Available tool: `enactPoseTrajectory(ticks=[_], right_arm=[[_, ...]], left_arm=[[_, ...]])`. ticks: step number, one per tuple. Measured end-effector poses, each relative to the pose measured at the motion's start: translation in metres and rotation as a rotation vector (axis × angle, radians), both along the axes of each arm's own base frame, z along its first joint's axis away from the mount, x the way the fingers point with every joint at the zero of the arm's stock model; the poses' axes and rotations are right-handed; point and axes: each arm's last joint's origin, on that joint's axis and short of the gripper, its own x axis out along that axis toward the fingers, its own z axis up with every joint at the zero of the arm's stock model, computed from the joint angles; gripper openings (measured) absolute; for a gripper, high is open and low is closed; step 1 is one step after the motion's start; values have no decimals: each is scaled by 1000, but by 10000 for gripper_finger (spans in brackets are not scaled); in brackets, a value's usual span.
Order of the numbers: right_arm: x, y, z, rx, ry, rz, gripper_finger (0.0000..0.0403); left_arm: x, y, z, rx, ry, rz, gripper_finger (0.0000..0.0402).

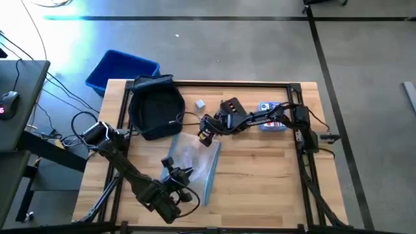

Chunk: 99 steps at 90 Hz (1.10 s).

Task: Unpack backpack
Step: Put the white playing card box into the white zip bag

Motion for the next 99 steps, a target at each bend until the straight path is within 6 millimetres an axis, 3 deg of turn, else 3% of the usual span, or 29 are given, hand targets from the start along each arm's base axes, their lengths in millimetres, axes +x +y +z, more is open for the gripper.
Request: enactPoseTrajectory(ticks=[29, 48, 64, 72, 88, 99], right_arm=[[-5, -17, -7, 65, 56, 12, 390], [-2, -17, -30, 83, 103, 28, 387], [-1, -17, -36, 63, 124, 48, 330], [-2, -17, -26, 50, 110, 64, 280], [-13, -6, 9, -10, 116, 127, 279], [-25, 23, 42, -52, 121, 186, 279]], left_arm=[[0, 0, 0, -5, -3, 3, 16], [0, 0, 0, -6, -4, 4, 16], [0, 0, 0, -5, -4, 4, 16], [0, 0, 0, -5, -3, 4, 16], [0, 0, 0, -4, -1, 3, 16], [0, 0, 0, -6, 4, 3, 16]])
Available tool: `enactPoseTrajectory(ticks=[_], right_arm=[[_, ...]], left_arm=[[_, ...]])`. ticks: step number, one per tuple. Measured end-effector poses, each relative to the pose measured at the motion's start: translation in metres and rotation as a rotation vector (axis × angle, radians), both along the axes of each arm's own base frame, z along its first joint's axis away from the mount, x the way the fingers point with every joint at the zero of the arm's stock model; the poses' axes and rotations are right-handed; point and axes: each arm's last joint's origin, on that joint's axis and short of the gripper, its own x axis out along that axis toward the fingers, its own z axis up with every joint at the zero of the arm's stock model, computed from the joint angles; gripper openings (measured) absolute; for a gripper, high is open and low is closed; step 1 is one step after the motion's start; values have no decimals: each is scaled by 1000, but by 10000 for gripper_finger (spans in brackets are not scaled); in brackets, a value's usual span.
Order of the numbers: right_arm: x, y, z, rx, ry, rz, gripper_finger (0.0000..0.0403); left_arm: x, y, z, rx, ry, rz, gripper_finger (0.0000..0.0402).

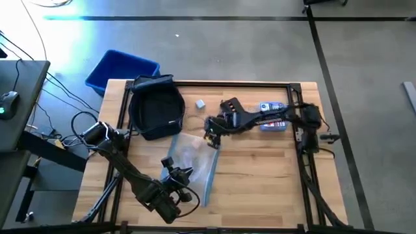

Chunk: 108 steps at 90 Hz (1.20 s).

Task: Unpack backpack
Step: Put the white playing card box into the white zip bag

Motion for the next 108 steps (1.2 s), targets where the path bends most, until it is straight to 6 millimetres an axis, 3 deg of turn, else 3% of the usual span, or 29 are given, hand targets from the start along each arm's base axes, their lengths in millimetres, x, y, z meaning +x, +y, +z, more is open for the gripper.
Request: enactPoseTrajectory(ticks=[19, 32, 42, 48, 66, 91, 108], right_arm=[[-27, 82, 16, 95, 111, 203, 279], [-42, 141, -5, 214, 233, 308, 279], [-41, 168, -16, 220, 183, 340, 279], [-32, 172, -22, 234, 107, 313, 279], [3, 158, -31, 341, -102, 269, 279], [16, 154, -32, 428, -192, 313, 279], [14, 165, -30, 447, -205, 410, 279]], left_arm=[[0, 0, 0, 2, 5, -1, 16], [-4, -3, -3, -82, 67, -9, 16], [-17, -9, -6, -170, 138, 10, 16], [-28, -13, -7, -203, 156, 43, 16], [-61, -26, -18, -325, 165, 158, 16], [-99, -22, -80, -493, 277, 349, 16], [-108, -18, -117, -598, 247, 327, 16]])
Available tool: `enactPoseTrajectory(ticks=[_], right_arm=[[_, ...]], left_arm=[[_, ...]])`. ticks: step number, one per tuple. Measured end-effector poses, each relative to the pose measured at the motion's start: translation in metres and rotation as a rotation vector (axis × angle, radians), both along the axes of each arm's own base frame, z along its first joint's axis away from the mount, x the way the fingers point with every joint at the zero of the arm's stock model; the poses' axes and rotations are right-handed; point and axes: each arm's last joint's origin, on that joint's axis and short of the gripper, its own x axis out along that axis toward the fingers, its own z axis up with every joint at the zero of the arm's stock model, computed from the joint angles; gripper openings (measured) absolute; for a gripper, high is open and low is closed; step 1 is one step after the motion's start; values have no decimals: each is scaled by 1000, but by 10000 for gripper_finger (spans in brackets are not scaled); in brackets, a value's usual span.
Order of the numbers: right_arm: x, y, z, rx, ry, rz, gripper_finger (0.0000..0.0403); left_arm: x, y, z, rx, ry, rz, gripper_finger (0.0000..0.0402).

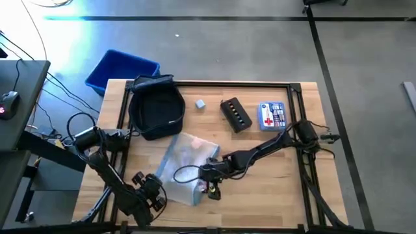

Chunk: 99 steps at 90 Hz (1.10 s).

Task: Unpack backpack
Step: Put the white playing card box into the white zip bag, then put the white adapter into the white zip bag

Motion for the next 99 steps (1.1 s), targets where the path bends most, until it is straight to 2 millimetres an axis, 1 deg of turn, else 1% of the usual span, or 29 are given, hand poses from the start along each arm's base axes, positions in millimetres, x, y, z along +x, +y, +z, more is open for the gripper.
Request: enactPoseTrajectory(ticks=[5, 12, 21, 34, 41, 56, 73, 78, 89, 93, 99], right_arm=[[1, 3, 1, 4, -22, 13, 279], [3, 4, 5, 14, -42, 30, 279], [4, 4, 8, -11, -49, 55, 279], [7, 3, 17, -46, -52, 87, 279], [7, 3, 18, -64, -50, 110, 279], [7, 0, 17, -73, -38, 107, 279], [13, -7, 20, -123, -95, 26, 280], [16, -8, 22, -125, -125, 11, 302], [21, -10, 28, -157, -206, -56, 375], [22, -11, 29, -172, -225, -79, 385], [23, -12, 30, -188, -241, -103, 380]], left_arm=[[2, 3, -5, -3, -54, -7, 16], [9, 7, -10, 4, -124, -27, 16], [23, 13, -11, 39, -154, -67, 16], [47, 20, -7, 91, -179, -148, 16], [59, 25, -5, 116, -190, -183, 16], [75, 29, 4, 169, -204, -240, 16], [80, 22, 21, 206, -183, -271, 16], [79, 18, 28, 217, -167, -277, 16], [75, 10, 47, 238, -128, -281, 16], [72, 8, 53, 248, -114, -277, 16], [68, 6, 63, 266, -89, -267, 16]])
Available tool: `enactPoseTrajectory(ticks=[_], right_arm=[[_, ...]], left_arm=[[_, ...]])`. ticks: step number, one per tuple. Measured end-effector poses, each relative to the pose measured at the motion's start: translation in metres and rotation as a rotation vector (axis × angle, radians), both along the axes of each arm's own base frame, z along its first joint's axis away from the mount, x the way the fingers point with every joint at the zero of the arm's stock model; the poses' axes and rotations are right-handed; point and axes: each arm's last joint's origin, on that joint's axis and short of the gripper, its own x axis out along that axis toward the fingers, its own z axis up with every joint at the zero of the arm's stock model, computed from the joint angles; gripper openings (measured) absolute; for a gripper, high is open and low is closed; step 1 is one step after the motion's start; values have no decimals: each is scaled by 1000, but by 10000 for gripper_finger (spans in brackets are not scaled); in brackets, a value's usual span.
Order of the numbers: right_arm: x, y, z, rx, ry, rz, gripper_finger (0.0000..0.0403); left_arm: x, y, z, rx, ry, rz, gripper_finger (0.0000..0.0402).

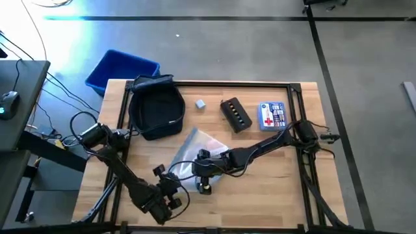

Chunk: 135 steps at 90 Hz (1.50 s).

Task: Unpack backpack
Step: Put the white adapter into the white zip bag

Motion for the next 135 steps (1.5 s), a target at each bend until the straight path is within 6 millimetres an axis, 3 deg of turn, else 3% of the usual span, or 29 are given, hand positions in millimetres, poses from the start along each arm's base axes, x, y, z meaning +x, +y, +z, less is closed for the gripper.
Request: enactPoseTrajectory(ticks=[24, 41, 61, 82, 98, 103, 110, 122, 135], right_arm=[[0, -5, 1, -117, -25, -87, 343], [-5, -2, -3, -108, 51, 54, 340], [-21, 9, 0, -167, 283, 218, 340], [-47, 42, 29, -227, 480, 416, 341], [-50, 52, 62, -441, 405, 383, 341], [-45, 43, 69, -532, 374, 303, 341], [-35, 10, 75, -611, 380, 132, 341], [-15, -67, 68, -641, 394, -197, 341], [-1, -159, 41, -449, 333, -497, 341]], left_arm=[[-14, -1, 14, 45, 25, 61, 16], [-14, -1, 14, 45, 17, 72, 16], [-13, -1, 15, 58, 0, 70, 16], [-12, 0, 16, 87, -50, 70, 16], [-11, 1, 17, 120, -94, 68, 16], [-10, 1, 17, 121, -95, 69, 16], [-10, 1, 17, 119, -100, 74, 16], [-15, -3, 17, 110, -123, 70, 16], [-23, -11, 18, 113, -164, 46, 16]])
